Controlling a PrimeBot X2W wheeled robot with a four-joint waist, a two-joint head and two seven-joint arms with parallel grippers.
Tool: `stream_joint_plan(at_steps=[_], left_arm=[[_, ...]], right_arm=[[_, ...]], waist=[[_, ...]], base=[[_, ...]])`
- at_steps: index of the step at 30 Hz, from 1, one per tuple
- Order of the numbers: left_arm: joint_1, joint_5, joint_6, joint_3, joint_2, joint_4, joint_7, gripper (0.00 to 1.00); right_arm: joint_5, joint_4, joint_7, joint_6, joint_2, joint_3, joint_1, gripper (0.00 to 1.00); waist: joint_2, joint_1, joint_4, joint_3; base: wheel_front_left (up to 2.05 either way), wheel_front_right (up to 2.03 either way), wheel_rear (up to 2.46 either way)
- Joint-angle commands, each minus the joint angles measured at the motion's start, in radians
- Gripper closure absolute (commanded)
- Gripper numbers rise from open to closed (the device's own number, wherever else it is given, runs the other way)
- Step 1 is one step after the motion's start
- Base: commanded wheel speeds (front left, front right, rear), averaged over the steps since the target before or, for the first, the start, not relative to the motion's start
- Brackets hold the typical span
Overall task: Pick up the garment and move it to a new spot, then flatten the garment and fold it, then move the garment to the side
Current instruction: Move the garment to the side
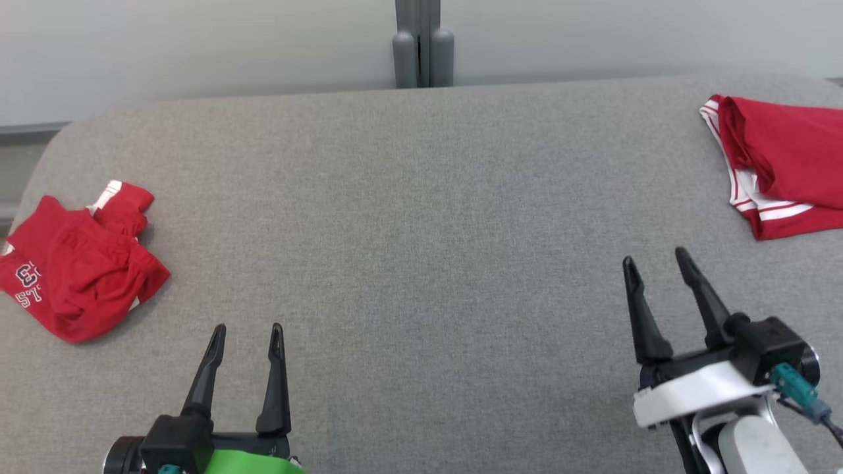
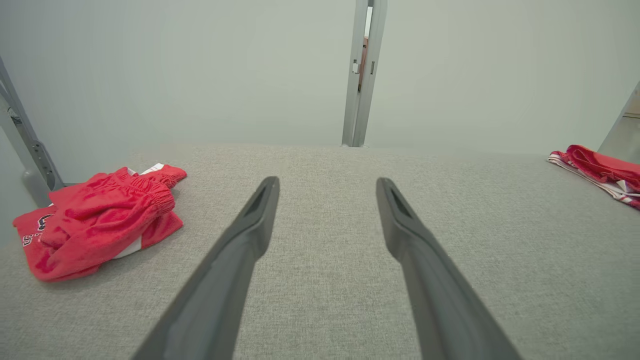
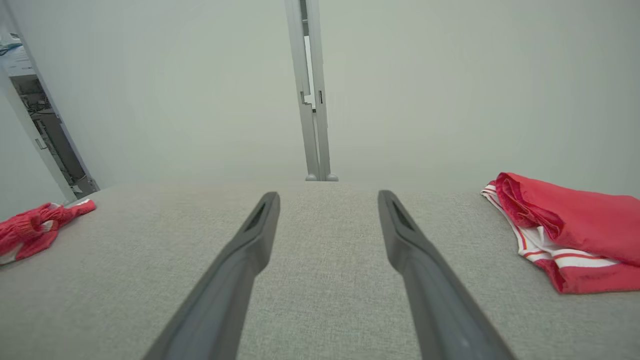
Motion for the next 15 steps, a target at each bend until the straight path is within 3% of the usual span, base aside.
stream_joint_plan(at_steps=[1, 15], left_arm=[[0.021, -0.005, 0.002, 0.005, 0.000, -0.002, 0.000, 0.00], [0.065, 0.014, 0.002, 0.010, -0.001, -0.020, 0.000, 0.00]], right_arm=[[-0.012, -0.012, -0.002, 0.000, 0.001, 0.005, 0.027, 0.00], [-0.042, -0.030, -0.003, 0.000, 0.037, 0.008, 0.141, 0.00]], waist=[[0.0000, 0.0001, 0.004, -0.072], [0.0000, 0.0001, -0.015, -0.085]], base=[[0.00, 0.00, 0.00], [0.00, 0.00, 0.00]])
